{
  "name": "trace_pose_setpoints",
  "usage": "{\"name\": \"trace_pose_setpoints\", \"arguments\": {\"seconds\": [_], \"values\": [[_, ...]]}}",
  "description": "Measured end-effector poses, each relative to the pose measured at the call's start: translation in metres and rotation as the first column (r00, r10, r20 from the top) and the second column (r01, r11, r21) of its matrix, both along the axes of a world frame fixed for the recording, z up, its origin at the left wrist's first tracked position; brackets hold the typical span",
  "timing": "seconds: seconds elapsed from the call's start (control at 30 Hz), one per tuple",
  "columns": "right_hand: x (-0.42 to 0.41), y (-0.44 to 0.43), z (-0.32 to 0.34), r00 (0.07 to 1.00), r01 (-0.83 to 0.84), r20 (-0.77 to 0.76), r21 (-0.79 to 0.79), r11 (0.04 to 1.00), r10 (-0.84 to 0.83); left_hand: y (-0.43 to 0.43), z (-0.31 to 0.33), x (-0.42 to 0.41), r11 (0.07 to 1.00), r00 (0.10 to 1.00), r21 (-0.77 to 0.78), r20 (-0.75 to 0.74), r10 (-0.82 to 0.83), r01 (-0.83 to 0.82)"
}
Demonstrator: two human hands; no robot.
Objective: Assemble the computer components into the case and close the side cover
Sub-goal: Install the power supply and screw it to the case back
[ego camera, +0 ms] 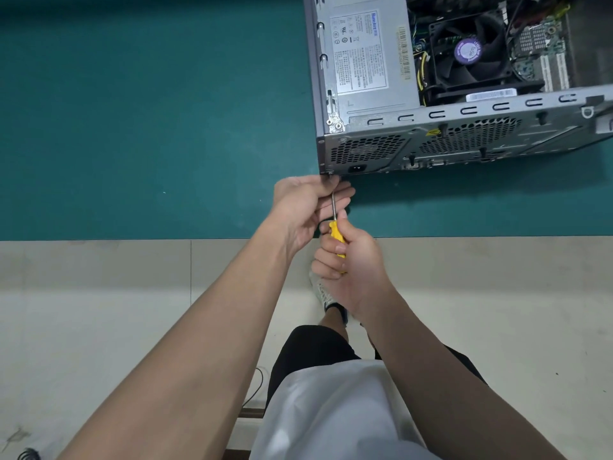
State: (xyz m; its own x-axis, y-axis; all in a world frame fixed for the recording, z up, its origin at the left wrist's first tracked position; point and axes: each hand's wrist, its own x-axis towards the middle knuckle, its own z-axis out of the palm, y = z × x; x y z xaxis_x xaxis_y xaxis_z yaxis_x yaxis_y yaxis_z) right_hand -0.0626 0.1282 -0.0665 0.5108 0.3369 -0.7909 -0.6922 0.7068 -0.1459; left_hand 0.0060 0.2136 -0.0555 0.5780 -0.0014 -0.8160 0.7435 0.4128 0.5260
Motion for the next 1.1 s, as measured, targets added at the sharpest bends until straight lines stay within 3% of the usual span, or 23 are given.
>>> {"name": "trace_pose_setpoints", "arguments": {"seconds": [0.07,0.1,0.13,0.2,0.23,0.27,0.3,0.33,0.4,0.5,0.83,0.97,1.1], "values": [[0.001,-0.004,-0.002,0.999,0.045,-0.036,0.142,0.989,-0.041,-0.002,0.000,0.000,1.000,1.000,0.020,0.002,0.015,-0.015],[0.001,-0.004,-0.003,0.999,0.049,-0.026,0.128,0.990,-0.046,-0.003,0.000,0.000,0.999,1.000,0.032,0.003,0.027,-0.028],[0.000,-0.004,-0.004,0.999,0.039,-0.004,0.046,0.998,-0.039,-0.004,-0.001,0.000,0.998,0.999,0.045,0.004,0.041,-0.042],[-0.005,-0.003,-0.004,0.992,-0.044,0.100,-0.342,0.939,0.083,-0.008,-0.002,-0.002,0.995,0.997,0.063,0.010,0.082,-0.082],[-0.009,-0.002,-0.004,0.961,-0.104,0.142,-0.609,0.786,0.238,-0.010,-0.002,-0.003,0.992,0.994,0.069,0.015,0.105,-0.106],[-0.013,0.000,-0.006,0.900,-0.123,0.130,-0.840,0.529,0.416,-0.013,-0.002,-0.003,0.989,0.992,0.079,0.020,0.124,-0.125],[-0.017,0.002,-0.009,0.826,-0.079,0.081,-0.963,0.258,0.558,-0.015,-0.002,-0.004,0.986,0.991,0.095,0.025,0.135,-0.137],[-0.019,0.003,-0.010,0.773,-0.004,0.043,-0.997,0.074,0.633,-0.016,-0.002,-0.004,0.984,0.990,0.108,0.030,0.141,-0.144],[-0.017,0.006,-0.010,0.747,0.113,0.057,-0.993,-0.042,0.662,-0.017,-0.001,-0.004,0.983,0.988,0.106,0.035,0.147,-0.150],[-0.013,0.007,-0.009,0.770,0.113,0.103,-0.993,0.023,0.630,-0.014,-0.001,-0.004,0.989,0.992,0.085,0.029,0.123,-0.125],[-0.007,0.004,-0.011,0.862,0.025,0.261,-0.877,0.479,0.435,-0.010,-0.003,-0.003,0.994,0.996,0.069,0.023,0.089,-0.091],[-0.006,0.010,-0.007,0.954,0.015,0.245,-0.614,0.789,0.173,-0.009,-0.003,-0.002,0.991,0.999,0.128,0.021,0.031,-0.033],[-0.004,0.004,-0.002,0.978,0.000,0.199,-0.320,0.948,0.068,-0.007,-0.003,-0.001,0.979,0.998,0.190,0.001,-0.070,0.069]]}}
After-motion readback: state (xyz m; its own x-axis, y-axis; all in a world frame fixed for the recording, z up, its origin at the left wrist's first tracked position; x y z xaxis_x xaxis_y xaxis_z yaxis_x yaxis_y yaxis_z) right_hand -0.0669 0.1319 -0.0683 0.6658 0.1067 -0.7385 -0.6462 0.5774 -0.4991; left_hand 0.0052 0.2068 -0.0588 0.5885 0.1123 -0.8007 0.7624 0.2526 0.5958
